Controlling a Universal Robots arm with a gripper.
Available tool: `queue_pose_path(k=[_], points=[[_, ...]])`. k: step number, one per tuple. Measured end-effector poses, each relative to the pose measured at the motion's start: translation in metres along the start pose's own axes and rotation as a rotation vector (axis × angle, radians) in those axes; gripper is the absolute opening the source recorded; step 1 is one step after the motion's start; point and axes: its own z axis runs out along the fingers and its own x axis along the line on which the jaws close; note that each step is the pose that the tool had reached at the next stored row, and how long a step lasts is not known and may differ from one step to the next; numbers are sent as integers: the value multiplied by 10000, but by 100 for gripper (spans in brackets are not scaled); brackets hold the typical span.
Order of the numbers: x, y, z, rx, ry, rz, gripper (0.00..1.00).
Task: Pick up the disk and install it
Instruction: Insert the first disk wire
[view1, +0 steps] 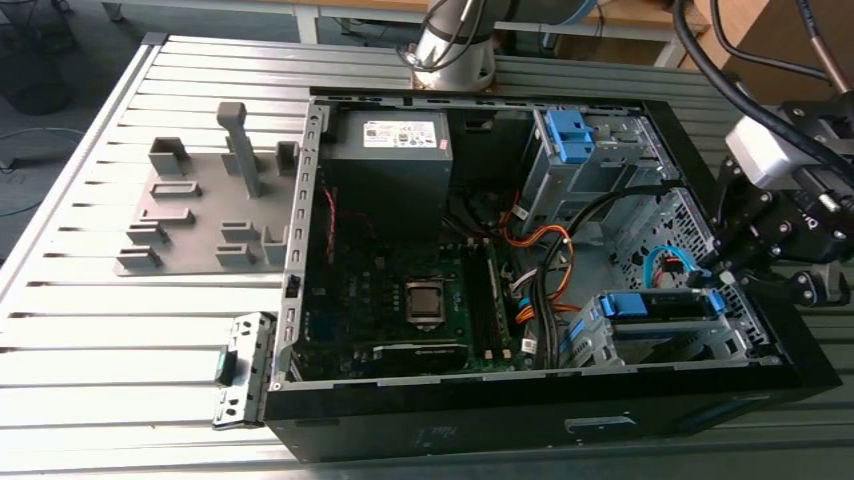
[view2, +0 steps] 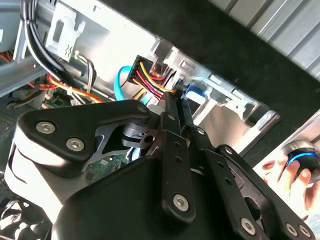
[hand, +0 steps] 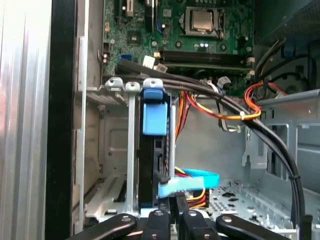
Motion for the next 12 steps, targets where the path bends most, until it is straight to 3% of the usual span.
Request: queue_pose_path(k=[8, 12], points=[[19, 26, 52, -1, 24, 0, 16], [28, 49, 61, -2, 89, 1, 16]])
